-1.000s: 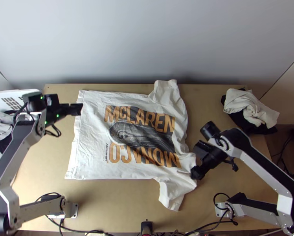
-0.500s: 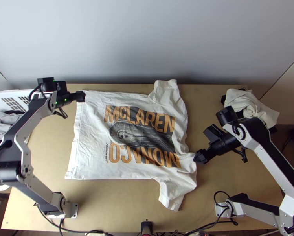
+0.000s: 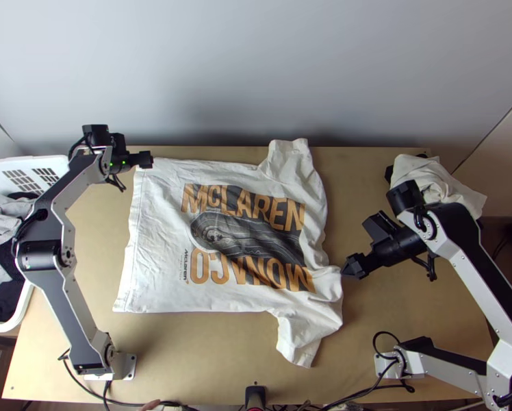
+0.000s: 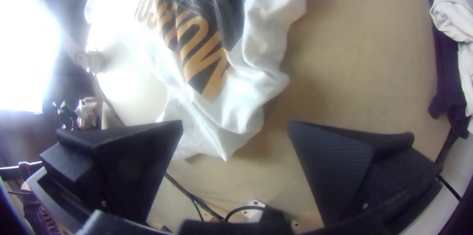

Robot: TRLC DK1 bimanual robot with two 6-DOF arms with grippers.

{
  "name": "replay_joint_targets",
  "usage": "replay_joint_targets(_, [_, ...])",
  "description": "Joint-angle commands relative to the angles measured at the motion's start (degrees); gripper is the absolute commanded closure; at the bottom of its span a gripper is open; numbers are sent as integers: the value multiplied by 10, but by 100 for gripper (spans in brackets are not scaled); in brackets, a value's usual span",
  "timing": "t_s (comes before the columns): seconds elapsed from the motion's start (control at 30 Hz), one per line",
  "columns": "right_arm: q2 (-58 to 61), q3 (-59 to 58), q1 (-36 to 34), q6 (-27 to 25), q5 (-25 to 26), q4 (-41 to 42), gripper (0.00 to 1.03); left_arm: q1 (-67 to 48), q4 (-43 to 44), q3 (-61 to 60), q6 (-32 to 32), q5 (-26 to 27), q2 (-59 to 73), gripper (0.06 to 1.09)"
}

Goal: Fold the t-shirt

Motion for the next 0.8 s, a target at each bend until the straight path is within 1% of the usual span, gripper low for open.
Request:
replay_joint_targets(0.0, [6,5,-7,2,0,1,3,2,-12,40,3,-8,45,14])
replay_joint_targets(0.07, [6,6,-7,3,0,1,3,3,-21,49,4,-8,54,17])
replay_joint_targets(0.17, [6,6,-11,4,-1,1,3,2,-37,69,5,-8,69,18])
replay_joint_targets(0.3, [5,10,-14,5,0,-5,3,1,-67,100,9,-8,91,34])
replay_joint_targets(0.4, [5,13,-14,5,0,-8,3,1,-99,128,16,-8,112,34])
replay_joint_targets(0.47, [5,13,-14,5,0,-8,3,1,-100,131,19,-7,114,35])
replay_joint_targets(0.53, [5,13,-14,5,0,-9,3,1,-100,131,25,-5,116,47])
replay_joint_targets(0.6, [5,14,-15,5,0,-10,3,2,-100,131,27,-2,119,52])
replay_joint_targets(0.67, [4,15,-16,5,0,-12,4,3,-99,131,31,0,120,61])
replay_joint_targets(0.73, [4,15,-17,5,0,-16,4,4,-97,131,31,3,120,72])
replay_joint_targets(0.77, [5,15,-18,5,0,-18,4,4,-93,131,31,4,120,80])
